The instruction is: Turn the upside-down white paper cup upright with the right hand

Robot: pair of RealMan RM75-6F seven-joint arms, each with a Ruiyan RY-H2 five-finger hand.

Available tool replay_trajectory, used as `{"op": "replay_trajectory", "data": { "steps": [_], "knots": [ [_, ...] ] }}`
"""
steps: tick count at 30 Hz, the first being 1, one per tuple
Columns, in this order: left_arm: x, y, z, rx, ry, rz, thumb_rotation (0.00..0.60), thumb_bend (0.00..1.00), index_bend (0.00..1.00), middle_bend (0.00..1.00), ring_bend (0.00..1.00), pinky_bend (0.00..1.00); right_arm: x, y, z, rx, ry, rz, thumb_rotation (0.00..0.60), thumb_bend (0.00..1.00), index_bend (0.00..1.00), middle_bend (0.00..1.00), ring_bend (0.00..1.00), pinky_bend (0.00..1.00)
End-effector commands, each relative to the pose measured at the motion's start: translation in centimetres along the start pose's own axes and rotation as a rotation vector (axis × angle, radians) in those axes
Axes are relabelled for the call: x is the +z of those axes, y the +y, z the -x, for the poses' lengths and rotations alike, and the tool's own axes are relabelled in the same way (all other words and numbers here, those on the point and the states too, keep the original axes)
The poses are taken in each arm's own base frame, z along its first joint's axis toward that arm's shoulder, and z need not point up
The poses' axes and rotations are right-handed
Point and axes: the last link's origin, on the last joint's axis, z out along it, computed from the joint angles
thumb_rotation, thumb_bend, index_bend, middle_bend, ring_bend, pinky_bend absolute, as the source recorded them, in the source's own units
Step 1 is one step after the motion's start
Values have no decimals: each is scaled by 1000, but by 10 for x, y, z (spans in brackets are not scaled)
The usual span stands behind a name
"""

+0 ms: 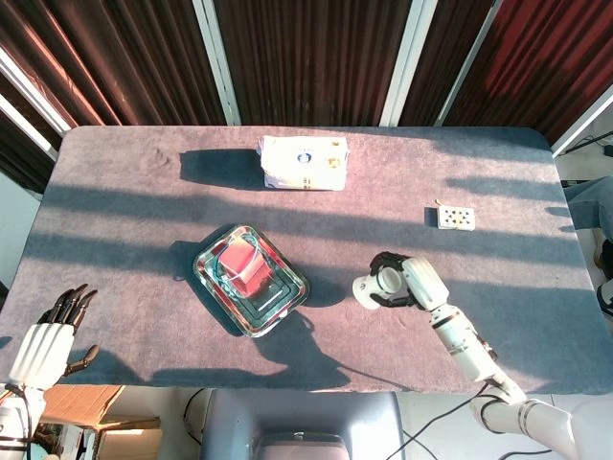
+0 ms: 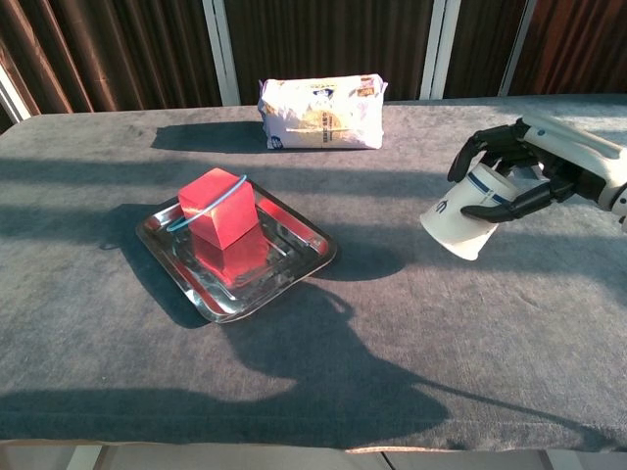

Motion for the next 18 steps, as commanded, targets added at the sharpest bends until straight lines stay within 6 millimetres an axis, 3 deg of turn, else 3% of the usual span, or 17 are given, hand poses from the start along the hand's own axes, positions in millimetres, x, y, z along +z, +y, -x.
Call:
{"op": "replay_trajectory", "data": {
  "steps": [1, 9, 18],
  "knots": [
    [0, 0, 0, 0, 0, 0, 600, 297, 55, 13, 0, 273, -7, 13, 9, 122, -71, -29, 600, 421, 618, 503, 529, 631],
    [0, -1, 0, -2, 3, -2, 600, 297, 55, 13, 0, 273, -19, 40, 8, 101, -178, 0, 600, 422, 545, 503, 475, 591],
    [0, 0, 0, 0, 2, 1, 600, 296, 54, 13, 0, 273, -28, 50, -7, 18, -185, 13, 600, 422, 481, 431, 369, 498]
  ]
}}
